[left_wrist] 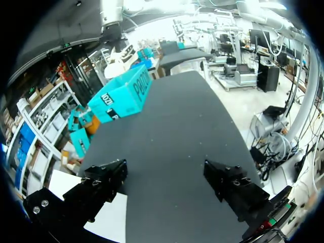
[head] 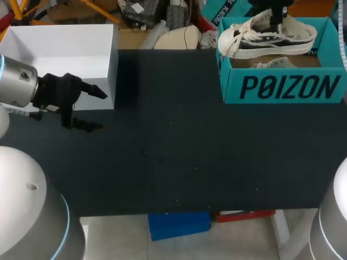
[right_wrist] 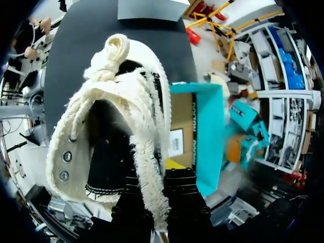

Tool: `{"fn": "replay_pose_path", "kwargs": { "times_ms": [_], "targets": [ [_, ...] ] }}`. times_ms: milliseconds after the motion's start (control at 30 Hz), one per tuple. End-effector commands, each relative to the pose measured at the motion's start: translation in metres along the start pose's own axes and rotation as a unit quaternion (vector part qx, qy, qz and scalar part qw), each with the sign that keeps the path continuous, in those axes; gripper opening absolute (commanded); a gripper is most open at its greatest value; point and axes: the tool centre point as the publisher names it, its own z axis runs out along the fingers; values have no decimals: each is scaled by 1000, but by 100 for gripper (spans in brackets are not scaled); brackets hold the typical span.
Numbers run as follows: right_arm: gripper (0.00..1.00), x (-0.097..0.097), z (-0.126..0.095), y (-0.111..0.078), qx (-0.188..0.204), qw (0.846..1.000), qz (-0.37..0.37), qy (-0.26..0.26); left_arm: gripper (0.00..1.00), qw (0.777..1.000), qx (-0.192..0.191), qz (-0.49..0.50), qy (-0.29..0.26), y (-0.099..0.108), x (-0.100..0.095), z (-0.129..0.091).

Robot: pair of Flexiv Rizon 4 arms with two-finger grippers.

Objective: Take the shoe out of the shoebox, open the shoe tongue, remove and reinsert the insole, then place the shoe into the shoebox

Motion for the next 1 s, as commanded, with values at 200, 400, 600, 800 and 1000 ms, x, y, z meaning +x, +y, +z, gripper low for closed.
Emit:
{"fn": "replay_pose_path", "kwargs": {
  "times_ms": [200, 400, 600, 800, 1000],
  "targets": [
    [0, -69, 31, -18, 15, 999, 18, 43, 100, 1000, -1, 1, -3, 0, 1, 2],
    [0, -69, 31, -18, 15, 999, 18, 43, 100, 1000, -1, 1, -3, 0, 1, 2],
    [0, -69, 31, -18, 15, 999, 18, 43, 100, 1000, -1, 1, -3, 0, 1, 2],
    [0, -69, 31, -18, 15, 999, 18, 43, 100, 1000, -1, 1, -3, 0, 1, 2],
    [0, -69, 31, -18, 15, 999, 18, 43, 100, 1000, -1, 1, -3, 0, 1, 2]
  ]
}}
